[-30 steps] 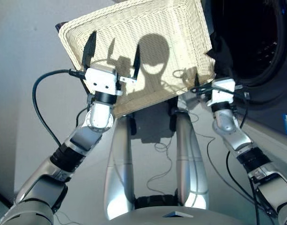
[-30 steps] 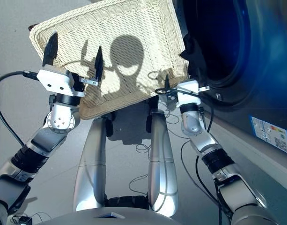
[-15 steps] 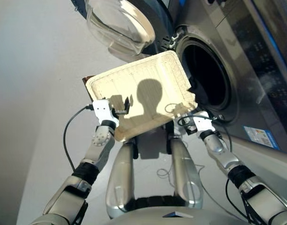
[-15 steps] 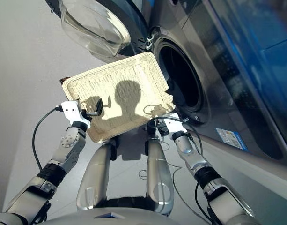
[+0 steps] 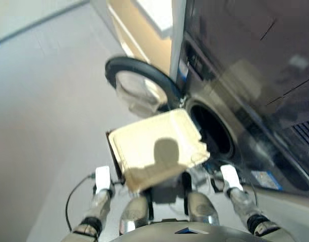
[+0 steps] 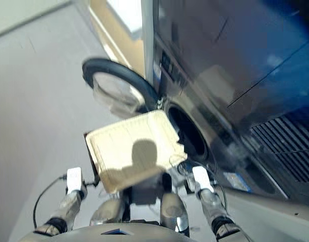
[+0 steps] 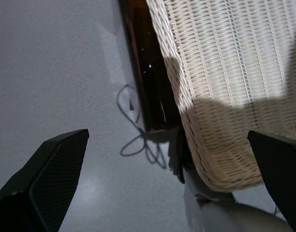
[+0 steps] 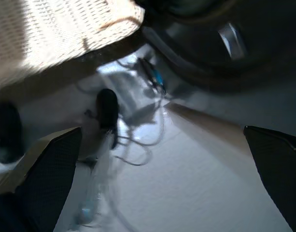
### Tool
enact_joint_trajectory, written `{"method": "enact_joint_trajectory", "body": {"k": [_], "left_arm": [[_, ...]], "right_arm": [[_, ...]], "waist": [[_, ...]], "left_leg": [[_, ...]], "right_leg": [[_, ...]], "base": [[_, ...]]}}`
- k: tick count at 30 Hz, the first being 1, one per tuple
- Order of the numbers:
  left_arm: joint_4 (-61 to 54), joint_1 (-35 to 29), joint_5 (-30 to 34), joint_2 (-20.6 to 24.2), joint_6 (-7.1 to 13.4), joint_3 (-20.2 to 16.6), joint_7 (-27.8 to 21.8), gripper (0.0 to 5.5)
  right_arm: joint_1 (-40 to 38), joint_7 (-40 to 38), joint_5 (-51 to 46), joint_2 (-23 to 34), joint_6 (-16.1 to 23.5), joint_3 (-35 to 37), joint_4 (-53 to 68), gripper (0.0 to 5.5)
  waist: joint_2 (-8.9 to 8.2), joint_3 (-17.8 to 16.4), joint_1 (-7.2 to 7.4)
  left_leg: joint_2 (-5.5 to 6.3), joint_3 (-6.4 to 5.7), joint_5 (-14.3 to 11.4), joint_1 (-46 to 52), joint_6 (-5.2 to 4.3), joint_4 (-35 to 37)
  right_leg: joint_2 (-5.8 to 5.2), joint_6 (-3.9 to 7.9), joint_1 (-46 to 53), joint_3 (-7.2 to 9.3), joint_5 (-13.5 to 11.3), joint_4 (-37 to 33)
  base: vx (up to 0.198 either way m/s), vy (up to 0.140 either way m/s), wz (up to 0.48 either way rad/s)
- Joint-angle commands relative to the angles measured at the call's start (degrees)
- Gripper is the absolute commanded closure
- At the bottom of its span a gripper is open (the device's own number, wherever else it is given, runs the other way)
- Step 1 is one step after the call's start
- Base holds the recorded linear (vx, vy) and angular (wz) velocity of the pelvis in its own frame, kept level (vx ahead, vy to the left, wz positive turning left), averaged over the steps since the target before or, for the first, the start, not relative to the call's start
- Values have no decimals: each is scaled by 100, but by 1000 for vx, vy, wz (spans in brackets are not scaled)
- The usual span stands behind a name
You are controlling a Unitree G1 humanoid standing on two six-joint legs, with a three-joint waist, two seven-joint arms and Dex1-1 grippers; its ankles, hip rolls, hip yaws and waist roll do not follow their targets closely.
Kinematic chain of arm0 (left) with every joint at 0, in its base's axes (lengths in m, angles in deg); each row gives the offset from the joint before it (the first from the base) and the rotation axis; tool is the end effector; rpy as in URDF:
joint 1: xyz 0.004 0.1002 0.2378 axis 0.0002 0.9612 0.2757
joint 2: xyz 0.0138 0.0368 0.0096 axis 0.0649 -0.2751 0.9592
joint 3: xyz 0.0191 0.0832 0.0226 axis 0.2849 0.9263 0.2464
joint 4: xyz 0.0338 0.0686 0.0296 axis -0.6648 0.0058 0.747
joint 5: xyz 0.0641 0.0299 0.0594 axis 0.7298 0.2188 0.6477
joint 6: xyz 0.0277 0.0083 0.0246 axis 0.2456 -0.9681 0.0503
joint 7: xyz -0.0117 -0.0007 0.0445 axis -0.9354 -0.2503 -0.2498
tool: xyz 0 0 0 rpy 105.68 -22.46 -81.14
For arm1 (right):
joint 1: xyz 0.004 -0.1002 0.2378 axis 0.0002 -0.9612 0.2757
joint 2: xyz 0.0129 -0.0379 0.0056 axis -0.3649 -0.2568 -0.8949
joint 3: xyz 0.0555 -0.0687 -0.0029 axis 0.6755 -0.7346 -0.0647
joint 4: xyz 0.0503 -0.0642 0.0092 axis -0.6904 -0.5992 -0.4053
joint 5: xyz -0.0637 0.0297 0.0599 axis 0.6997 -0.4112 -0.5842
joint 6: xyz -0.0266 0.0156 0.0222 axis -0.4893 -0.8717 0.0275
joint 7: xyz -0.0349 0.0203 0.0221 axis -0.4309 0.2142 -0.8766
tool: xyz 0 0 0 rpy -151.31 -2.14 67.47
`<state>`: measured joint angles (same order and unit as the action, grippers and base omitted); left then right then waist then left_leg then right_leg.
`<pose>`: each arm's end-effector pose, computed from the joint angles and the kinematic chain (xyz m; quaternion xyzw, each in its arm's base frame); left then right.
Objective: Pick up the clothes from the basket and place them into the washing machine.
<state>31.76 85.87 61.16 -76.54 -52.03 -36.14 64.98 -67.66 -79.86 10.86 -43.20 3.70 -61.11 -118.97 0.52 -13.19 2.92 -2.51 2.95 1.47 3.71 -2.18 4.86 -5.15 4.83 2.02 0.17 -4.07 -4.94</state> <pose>0.0910 0.2165 -0.0848 -0.0380 0.4419 0.0834 0.8923 0.0979 -0.2267 -0.0797 -0.0157 0.4421 -0.0718 0.8940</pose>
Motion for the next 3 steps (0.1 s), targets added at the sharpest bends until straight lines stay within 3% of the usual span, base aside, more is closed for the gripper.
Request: {"method": "enact_joint_trajectory", "body": {"k": [1,2,3], "left_arm": [[418,19,213,19,-51,-41,-169,0],[521,45,273,-3,-93,-95,-138,0],[598,56,323,-27,-117,-105,-114,0]], "right_arm": [[-155,143,-398,-74,0,165,-116,0],[-169,170,-458,-104,-34,212,-212,0],[-184,176,-449,-126,-56,234,-311,0]], "waist": [[-87,405,-112],[-87,466,-112],[-92,512,-111]], "left_leg": [[182,23,22,4,-96,14],[172,14,6,43,-96,14],[168,6,-11,68,-96,14]], "right_leg": [[-181,370,-186,50,-40,378],[-183,365,-149,66,-24,375],[-180,362,-101,77,-6,357]], "base": [[98,-5,-47],[72,-3,-33],[0,0,0]]}}
